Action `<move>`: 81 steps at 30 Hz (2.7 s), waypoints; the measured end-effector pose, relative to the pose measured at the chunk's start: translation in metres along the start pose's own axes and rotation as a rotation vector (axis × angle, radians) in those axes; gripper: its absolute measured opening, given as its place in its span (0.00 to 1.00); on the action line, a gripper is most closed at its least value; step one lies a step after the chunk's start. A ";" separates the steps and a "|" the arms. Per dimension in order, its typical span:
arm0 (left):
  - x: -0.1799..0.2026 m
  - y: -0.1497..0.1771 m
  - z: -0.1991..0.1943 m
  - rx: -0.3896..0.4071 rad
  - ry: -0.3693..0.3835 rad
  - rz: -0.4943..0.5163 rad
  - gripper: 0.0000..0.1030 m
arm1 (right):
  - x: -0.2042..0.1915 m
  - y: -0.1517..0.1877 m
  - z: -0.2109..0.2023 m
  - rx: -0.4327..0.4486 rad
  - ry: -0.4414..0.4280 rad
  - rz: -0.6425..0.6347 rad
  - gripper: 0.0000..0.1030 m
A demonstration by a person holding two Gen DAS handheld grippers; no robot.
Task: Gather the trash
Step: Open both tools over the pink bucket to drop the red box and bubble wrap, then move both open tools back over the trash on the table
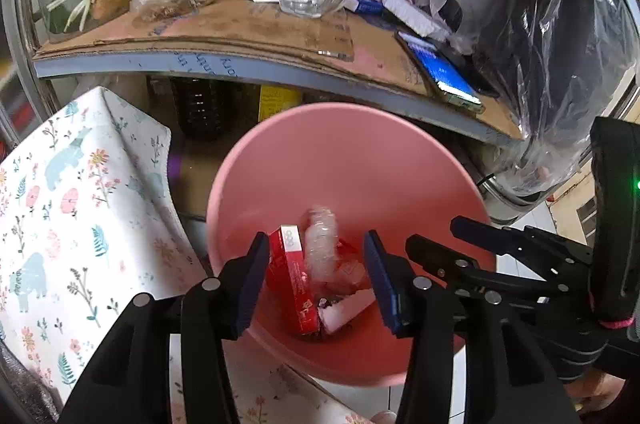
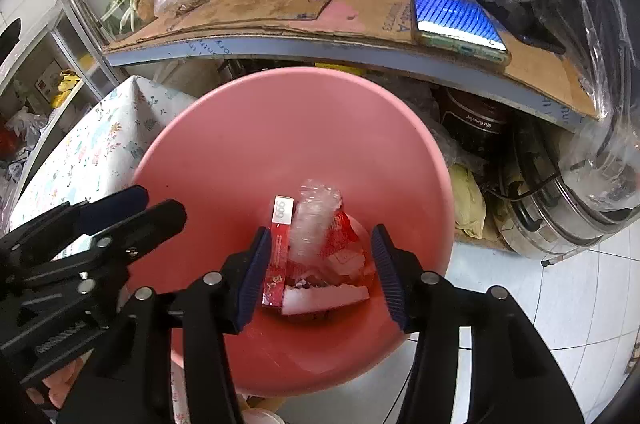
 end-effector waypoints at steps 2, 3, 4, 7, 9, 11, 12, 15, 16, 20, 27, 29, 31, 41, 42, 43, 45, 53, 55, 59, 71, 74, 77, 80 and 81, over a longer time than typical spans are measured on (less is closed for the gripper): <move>0.000 0.000 -0.007 0.009 -0.001 0.001 0.48 | -0.003 0.000 -0.004 0.008 -0.003 -0.009 0.51; 0.000 0.000 -0.010 0.012 -0.002 0.001 0.48 | -0.005 0.000 -0.006 0.011 -0.004 -0.013 0.51; -0.001 0.001 -0.014 0.014 -0.002 0.001 0.48 | -0.007 0.000 -0.009 0.018 -0.008 -0.017 0.51; -0.003 0.003 -0.026 0.024 -0.008 -0.001 0.48 | -0.013 0.000 -0.017 0.034 -0.014 -0.028 0.51; -0.004 0.004 -0.033 0.030 -0.016 -0.001 0.48 | -0.019 0.001 -0.024 0.048 -0.021 -0.043 0.51; -0.007 0.007 -0.043 0.036 -0.026 -0.004 0.49 | -0.026 0.001 -0.031 0.062 -0.027 -0.057 0.51; -0.008 0.008 -0.047 0.038 -0.028 -0.005 0.49 | -0.030 0.001 -0.036 0.072 -0.033 -0.064 0.51; -0.014 0.013 -0.062 0.049 -0.039 -0.010 0.49 | -0.041 0.001 -0.047 0.089 -0.054 -0.082 0.51; -0.016 0.015 -0.068 0.051 -0.043 -0.014 0.50 | -0.047 0.002 -0.051 0.097 -0.065 -0.092 0.52; -0.024 0.022 -0.088 0.065 -0.061 -0.025 0.53 | -0.066 0.005 -0.066 0.121 -0.089 -0.123 0.54; -0.038 0.037 -0.123 0.089 -0.097 -0.051 0.54 | -0.094 0.015 -0.084 0.139 -0.122 -0.176 0.55; -0.041 0.042 -0.130 0.090 -0.101 -0.058 0.54 | -0.100 0.018 -0.087 0.141 -0.126 -0.190 0.55; -0.044 0.048 -0.137 0.092 -0.105 -0.064 0.55 | -0.106 0.021 -0.090 0.140 -0.132 -0.202 0.55; -0.065 0.071 -0.166 0.102 -0.137 -0.098 0.57 | -0.141 0.037 -0.100 0.135 -0.167 -0.267 0.55; -0.068 0.072 -0.168 0.103 -0.141 -0.102 0.57 | -0.145 0.039 -0.101 0.134 -0.170 -0.273 0.55; -0.070 0.075 -0.172 0.106 -0.146 -0.107 0.57 | -0.149 0.041 -0.102 0.132 -0.175 -0.281 0.55; -0.076 0.079 -0.178 0.110 -0.156 -0.113 0.57 | -0.155 0.045 -0.102 0.127 -0.182 -0.290 0.55; -0.104 0.103 -0.200 0.109 -0.212 -0.158 0.58 | -0.183 0.061 -0.101 0.103 -0.211 -0.336 0.55; -0.115 0.111 -0.205 0.105 -0.232 -0.176 0.58 | -0.189 0.065 -0.100 0.095 -0.216 -0.349 0.55; -0.134 0.130 -0.215 0.094 -0.269 -0.209 0.58 | -0.201 0.071 -0.098 0.082 -0.235 -0.365 0.55; -0.184 0.177 -0.242 0.090 -0.350 -0.310 0.58 | -0.250 0.092 -0.096 0.055 -0.312 -0.433 0.55; -0.196 0.189 -0.245 0.085 -0.370 -0.334 0.58 | -0.261 0.098 -0.094 0.046 -0.327 -0.453 0.55; -0.207 0.199 -0.247 0.077 -0.393 -0.354 0.57 | -0.271 0.104 -0.091 0.034 -0.337 -0.469 0.55; -0.214 0.207 -0.249 0.074 -0.404 -0.366 0.57 | -0.280 0.109 -0.089 0.018 -0.354 -0.480 0.55; -0.216 0.209 -0.249 0.071 -0.405 -0.371 0.58 | -0.283 0.110 -0.088 0.015 -0.360 -0.483 0.55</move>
Point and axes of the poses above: each gripper's, at about its wrist camera, not at the fingertips, and z roughly the way its jaws point, x to its right, y to its underside, the point moved 9 cm from there along z, roughly the way its jaws point
